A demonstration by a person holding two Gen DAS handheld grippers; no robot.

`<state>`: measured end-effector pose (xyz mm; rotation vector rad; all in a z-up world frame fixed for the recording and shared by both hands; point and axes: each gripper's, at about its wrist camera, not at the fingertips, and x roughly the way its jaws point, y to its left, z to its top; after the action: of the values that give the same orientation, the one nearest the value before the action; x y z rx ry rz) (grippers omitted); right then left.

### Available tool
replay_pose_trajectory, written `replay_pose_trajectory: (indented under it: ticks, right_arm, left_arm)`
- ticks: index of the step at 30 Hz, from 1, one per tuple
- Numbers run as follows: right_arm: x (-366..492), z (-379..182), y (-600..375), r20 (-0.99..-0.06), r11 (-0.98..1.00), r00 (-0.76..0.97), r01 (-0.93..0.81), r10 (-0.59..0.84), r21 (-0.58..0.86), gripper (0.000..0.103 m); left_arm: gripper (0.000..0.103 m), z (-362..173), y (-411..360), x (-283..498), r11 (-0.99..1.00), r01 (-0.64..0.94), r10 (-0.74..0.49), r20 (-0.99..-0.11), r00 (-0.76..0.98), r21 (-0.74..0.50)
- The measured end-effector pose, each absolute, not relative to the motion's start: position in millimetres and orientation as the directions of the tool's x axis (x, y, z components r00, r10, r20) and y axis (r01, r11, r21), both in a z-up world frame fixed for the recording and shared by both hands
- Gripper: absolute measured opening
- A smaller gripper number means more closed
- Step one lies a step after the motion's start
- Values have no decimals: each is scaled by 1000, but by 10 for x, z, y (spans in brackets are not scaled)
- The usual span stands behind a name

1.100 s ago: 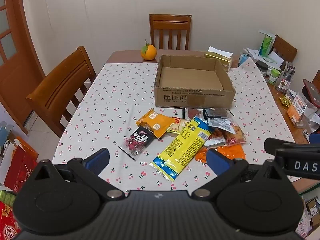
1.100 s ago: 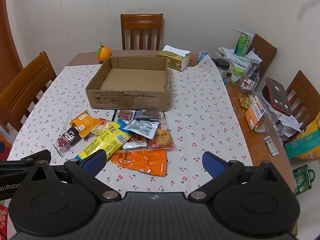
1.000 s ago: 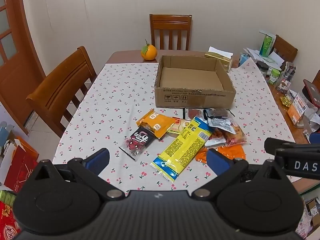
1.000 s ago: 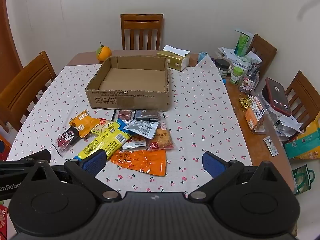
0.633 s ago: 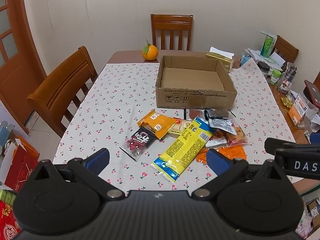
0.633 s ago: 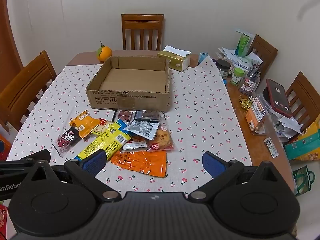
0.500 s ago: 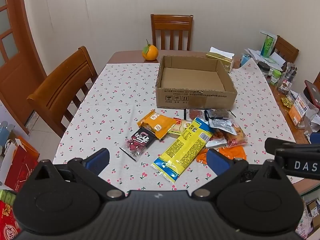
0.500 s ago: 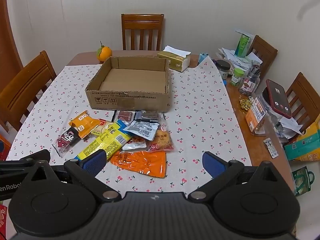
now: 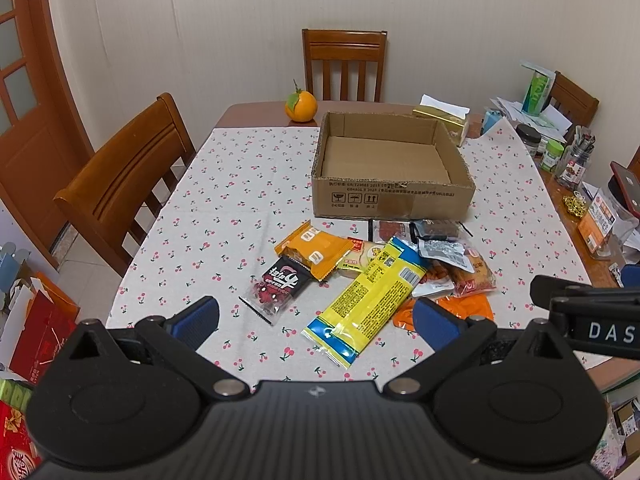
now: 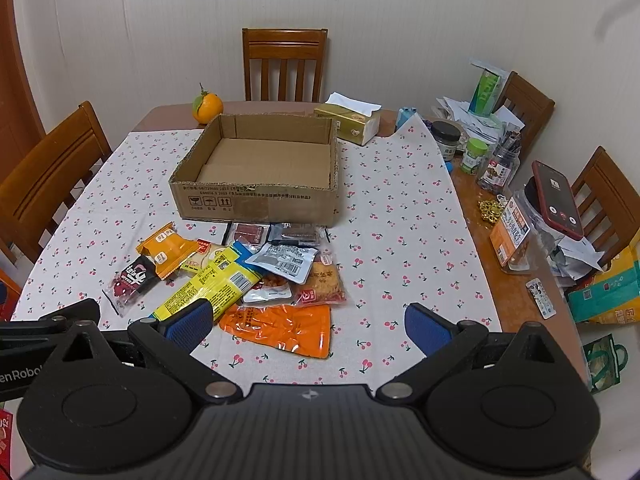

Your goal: Organize snacks

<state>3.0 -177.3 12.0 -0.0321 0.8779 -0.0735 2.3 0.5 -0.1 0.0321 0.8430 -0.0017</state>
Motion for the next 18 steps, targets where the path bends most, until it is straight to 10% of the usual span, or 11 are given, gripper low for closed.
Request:
replay_pose_trajectory:
  ticks: [18]
  right_arm:
    - [53,121,-1778,-767,997,637,47,-76,-59,103]
  left_arm:
    - [102,-6,-20,38,999,4,27,-746,666,40]
